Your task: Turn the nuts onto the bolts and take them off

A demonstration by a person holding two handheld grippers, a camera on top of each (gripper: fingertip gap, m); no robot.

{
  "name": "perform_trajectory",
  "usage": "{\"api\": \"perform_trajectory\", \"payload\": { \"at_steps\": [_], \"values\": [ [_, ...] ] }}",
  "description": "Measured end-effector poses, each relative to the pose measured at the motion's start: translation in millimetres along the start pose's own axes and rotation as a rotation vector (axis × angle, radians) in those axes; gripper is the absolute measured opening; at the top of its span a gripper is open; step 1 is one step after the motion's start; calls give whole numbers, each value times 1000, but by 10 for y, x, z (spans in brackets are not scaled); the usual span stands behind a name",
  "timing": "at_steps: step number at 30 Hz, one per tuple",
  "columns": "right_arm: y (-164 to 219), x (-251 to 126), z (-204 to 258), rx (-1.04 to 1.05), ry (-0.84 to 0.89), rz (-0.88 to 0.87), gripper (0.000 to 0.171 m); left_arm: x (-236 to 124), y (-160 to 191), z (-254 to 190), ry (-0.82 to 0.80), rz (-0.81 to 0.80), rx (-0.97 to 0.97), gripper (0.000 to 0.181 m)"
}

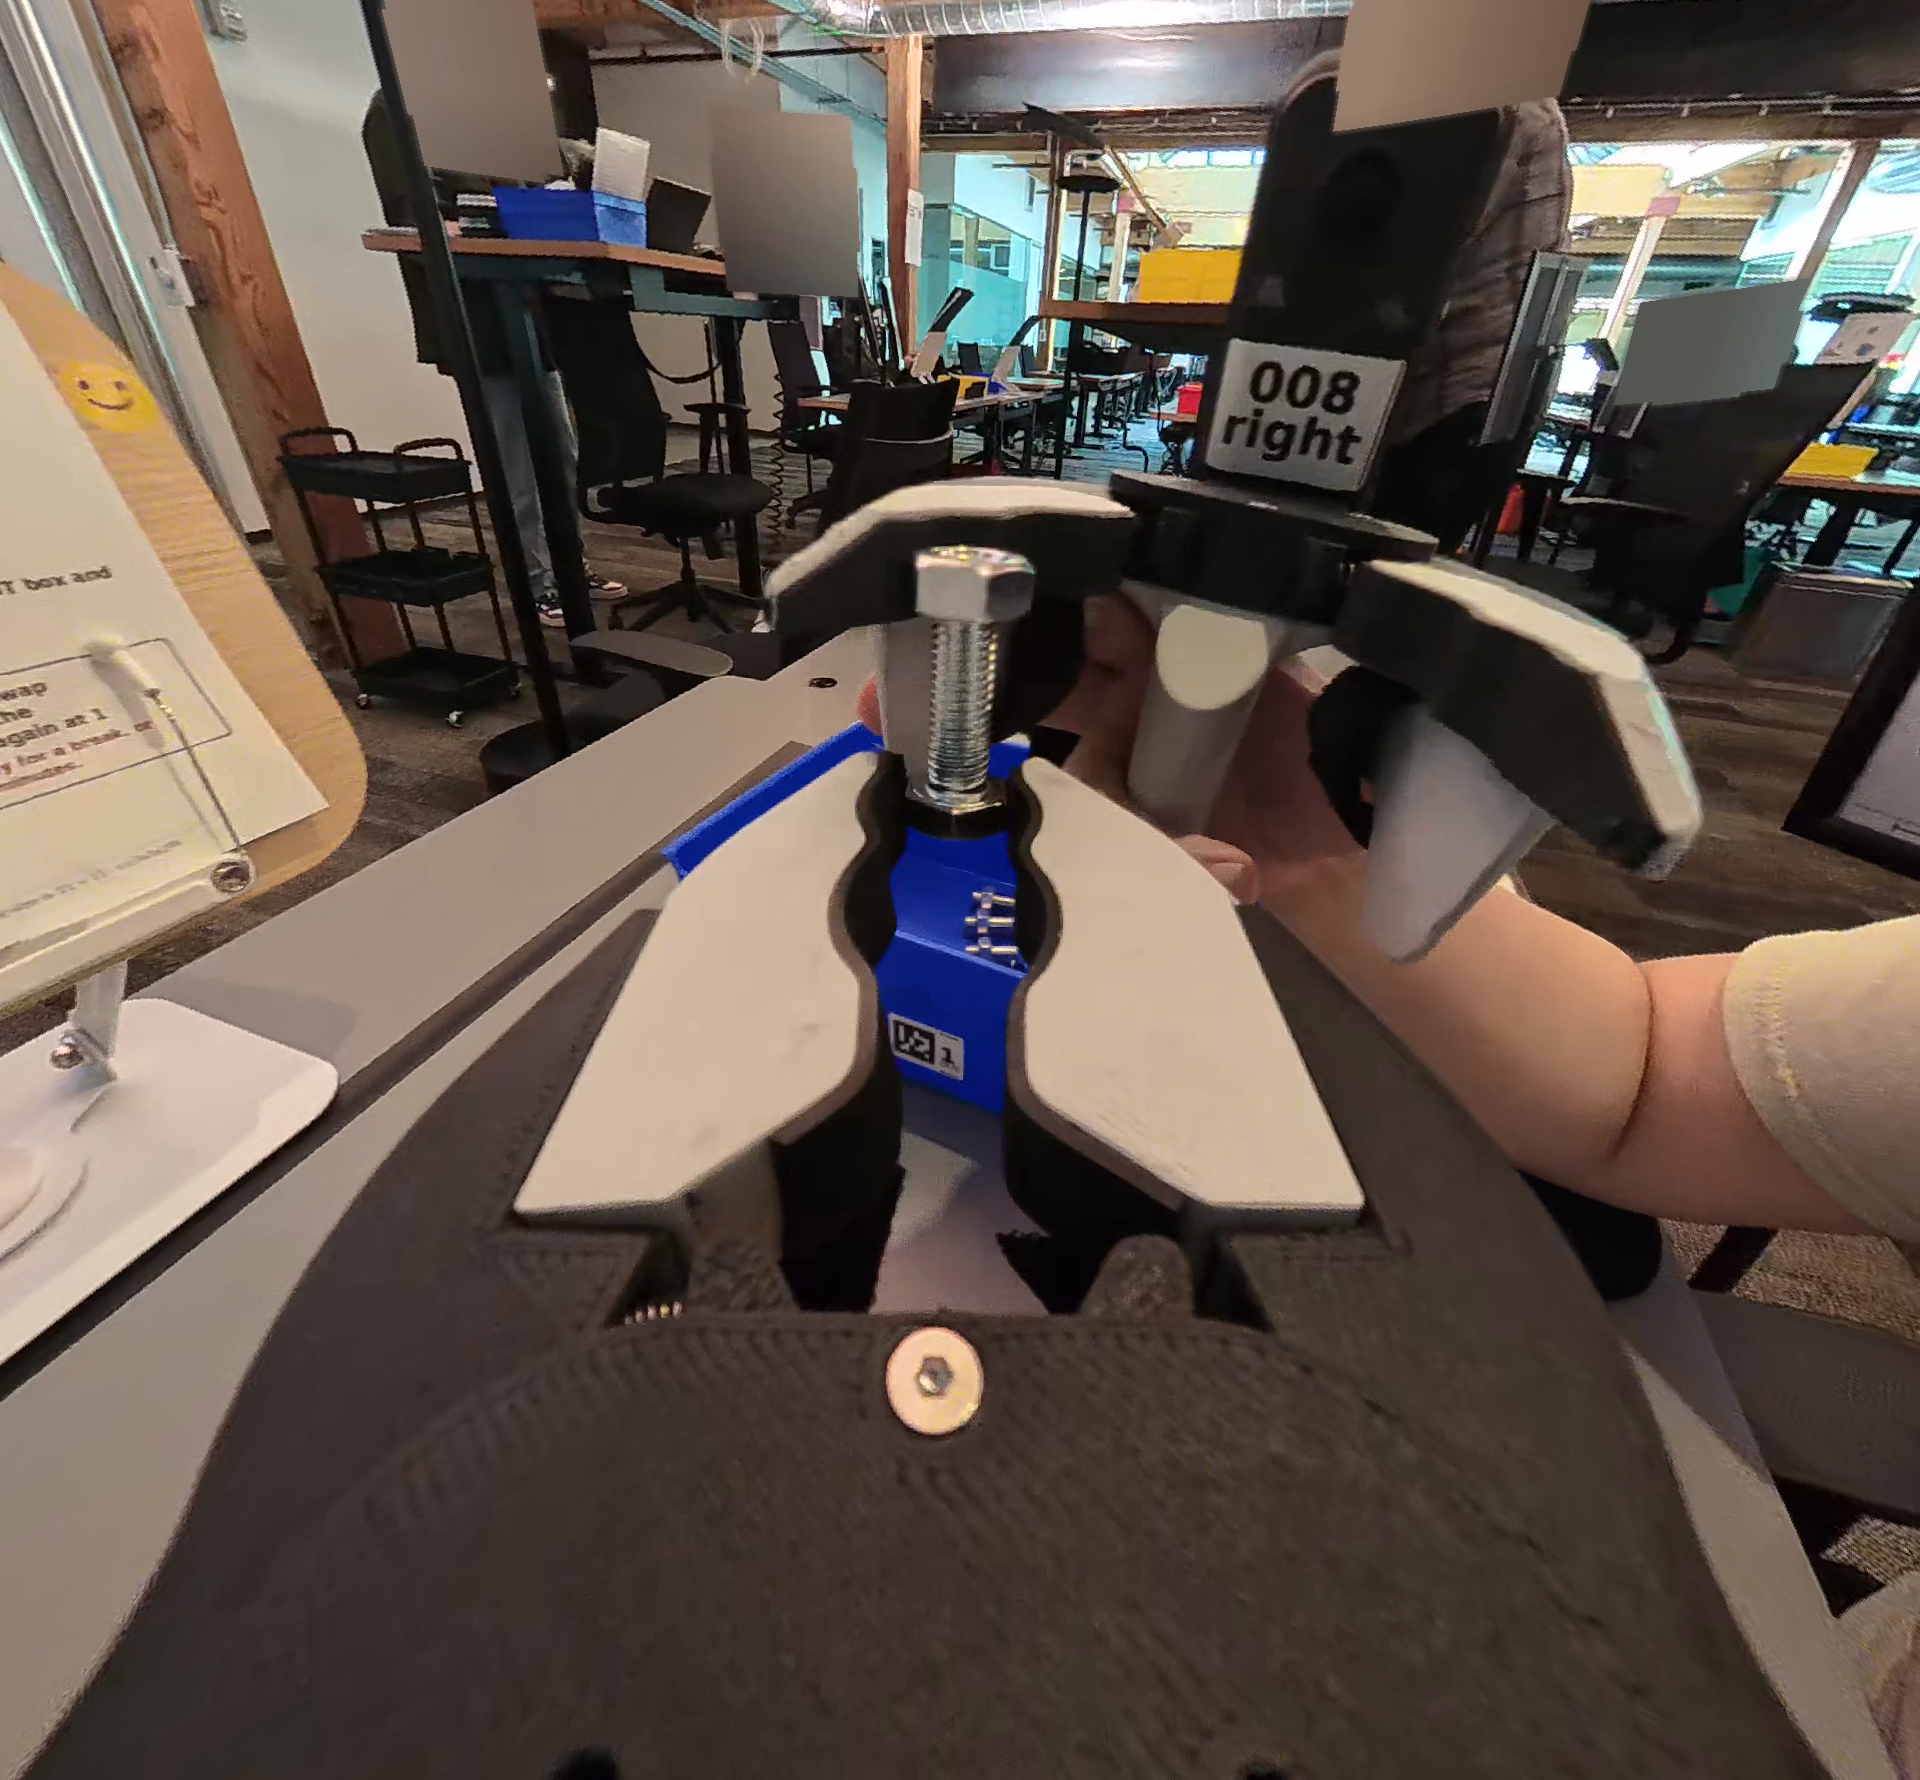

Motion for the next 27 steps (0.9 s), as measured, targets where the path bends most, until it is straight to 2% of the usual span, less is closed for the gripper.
{"api": "perform_trajectory", "payload": {
  "at_steps": [5,7,10,13,18,21,27],
  "values": [
    [-50,-69,5,-26,-6,9,95,-118,-67,87,-62,-34,-9,19],
    [-67,-112,-2,-46,-3,16,86,-172,-93,123,-75,-57,-18,19],
    [-69,-135,-60,-27,57,-9,86,-177,-112,89,-18,-59,-32,19],
    [-56,-104,-60,8,42,-32,86,-104,-84,4,34,-22,-15,18],
    [-64,-101,-3,-51,7,24,86,-75,-46,40,-10,1,-9,18],
    [-113,-184,18,-71,-42,-5,54,-147,-68,131,-60,-26,-43,18],
    [-63,-185,-128,12,109,7,48,-129,-95,-3,58,-2,-6,18]
  ]
}}
Point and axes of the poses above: each gripper's, where its closed fingertips meet, x out along the fingers, y out of its underside, z = x × y across the jaws, the point moved 9 cm from there along -x, back along the fingers, and after that the axes turned 8 degrees about -x, right-handed, at the moved point
